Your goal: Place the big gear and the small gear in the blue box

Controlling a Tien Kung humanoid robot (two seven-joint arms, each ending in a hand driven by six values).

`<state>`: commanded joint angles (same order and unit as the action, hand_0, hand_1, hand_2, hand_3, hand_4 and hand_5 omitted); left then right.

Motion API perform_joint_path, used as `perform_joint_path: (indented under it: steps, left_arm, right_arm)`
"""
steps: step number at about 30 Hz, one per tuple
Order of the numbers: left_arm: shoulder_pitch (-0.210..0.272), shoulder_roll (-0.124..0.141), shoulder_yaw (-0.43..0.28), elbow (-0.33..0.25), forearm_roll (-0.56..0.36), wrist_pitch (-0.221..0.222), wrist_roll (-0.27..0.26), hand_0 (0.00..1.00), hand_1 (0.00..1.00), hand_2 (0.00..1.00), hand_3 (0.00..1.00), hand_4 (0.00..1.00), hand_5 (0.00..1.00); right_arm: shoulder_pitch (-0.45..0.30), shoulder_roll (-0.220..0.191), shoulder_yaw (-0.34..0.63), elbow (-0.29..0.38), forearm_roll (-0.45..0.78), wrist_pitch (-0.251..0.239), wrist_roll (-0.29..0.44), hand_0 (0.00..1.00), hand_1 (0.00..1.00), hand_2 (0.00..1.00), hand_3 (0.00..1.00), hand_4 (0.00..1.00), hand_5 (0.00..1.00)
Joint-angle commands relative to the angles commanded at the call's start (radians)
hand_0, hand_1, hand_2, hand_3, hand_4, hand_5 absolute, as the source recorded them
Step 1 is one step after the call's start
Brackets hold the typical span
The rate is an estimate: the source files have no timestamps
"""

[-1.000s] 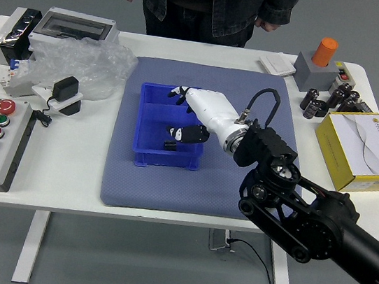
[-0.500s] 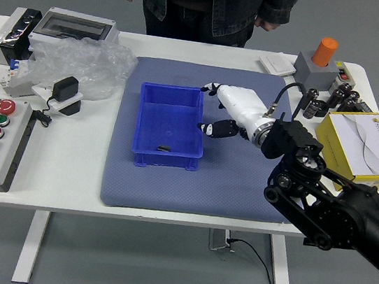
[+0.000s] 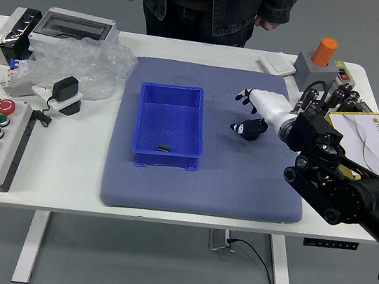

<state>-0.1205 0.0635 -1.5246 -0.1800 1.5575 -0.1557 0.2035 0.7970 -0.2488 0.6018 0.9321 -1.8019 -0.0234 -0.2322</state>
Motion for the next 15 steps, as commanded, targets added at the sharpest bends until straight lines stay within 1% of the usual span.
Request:
perform_joint_path:
  steps: [3,9,12,15]
  left_arm:
    - [0.0,-0.001,0.001,0.0,0.0,0.0,0.0,0.726,0.674,0.693,0.692,0.433,0.01]
    - [-0.001,-0.003,0.002,0.0,0.0,-0.001,-0.001,0.726,0.674,0.693,0.692,0.433,0.009]
    - [0.0,-0.003,0.004,0.0,-0.001,0.0,-0.001,0.726,0.674,0.693,0.692,0.433,0.009]
    - [0.0,-0.003,0.005,0.0,-0.002,0.0,-0.001,0.726,0.674,0.692,0.692,0.434,0.012]
  right_arm:
    - [0.012,0.025,-0.007,-0.07,0.017,-0.006,0.024,0.648,0.583,0.731,0.757,0.763,0.271]
    - [0.026,0.057,-0.019,-0.197,0.033,-0.011,0.057,0.647,0.581,0.725,0.751,0.752,0.268]
    - [0.029,0.068,-0.02,-0.249,0.036,-0.011,0.066,0.647,0.581,0.725,0.751,0.752,0.268]
    - [0.03,0.075,-0.019,-0.279,0.039,-0.011,0.07,0.647,0.576,0.723,0.75,0.753,0.27]
